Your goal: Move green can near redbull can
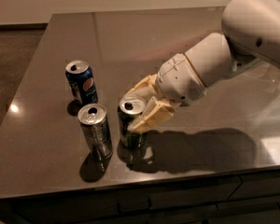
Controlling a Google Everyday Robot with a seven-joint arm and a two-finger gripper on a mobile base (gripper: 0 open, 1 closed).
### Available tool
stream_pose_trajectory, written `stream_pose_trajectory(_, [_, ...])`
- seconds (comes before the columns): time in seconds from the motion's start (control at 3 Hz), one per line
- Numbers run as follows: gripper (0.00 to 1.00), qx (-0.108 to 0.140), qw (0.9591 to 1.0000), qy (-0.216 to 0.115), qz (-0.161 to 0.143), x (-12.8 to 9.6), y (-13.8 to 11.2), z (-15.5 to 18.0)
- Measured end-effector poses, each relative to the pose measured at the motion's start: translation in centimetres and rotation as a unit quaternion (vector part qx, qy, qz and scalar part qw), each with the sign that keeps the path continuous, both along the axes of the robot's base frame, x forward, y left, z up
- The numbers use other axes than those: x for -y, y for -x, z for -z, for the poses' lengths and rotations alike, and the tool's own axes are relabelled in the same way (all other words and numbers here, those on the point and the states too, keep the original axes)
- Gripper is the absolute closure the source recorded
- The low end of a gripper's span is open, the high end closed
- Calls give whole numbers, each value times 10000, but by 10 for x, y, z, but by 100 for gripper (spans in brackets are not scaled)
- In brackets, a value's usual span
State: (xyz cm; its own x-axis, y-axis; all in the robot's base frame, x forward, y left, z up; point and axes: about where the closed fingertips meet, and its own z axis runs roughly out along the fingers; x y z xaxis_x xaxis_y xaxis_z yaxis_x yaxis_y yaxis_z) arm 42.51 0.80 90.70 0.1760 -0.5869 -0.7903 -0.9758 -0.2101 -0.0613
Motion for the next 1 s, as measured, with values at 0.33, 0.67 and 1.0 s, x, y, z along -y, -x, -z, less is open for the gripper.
stream_pose_trajectory(0.33, [13, -7, 9999, -102, -77, -8, 7, 3])
stream_pose_trajectory(0.67, [0, 4, 9999, -90, -91, -9, 8, 3])
stream_pose_trajectory(1.0, [0, 4, 9999, -89, -91, -9, 8, 3])
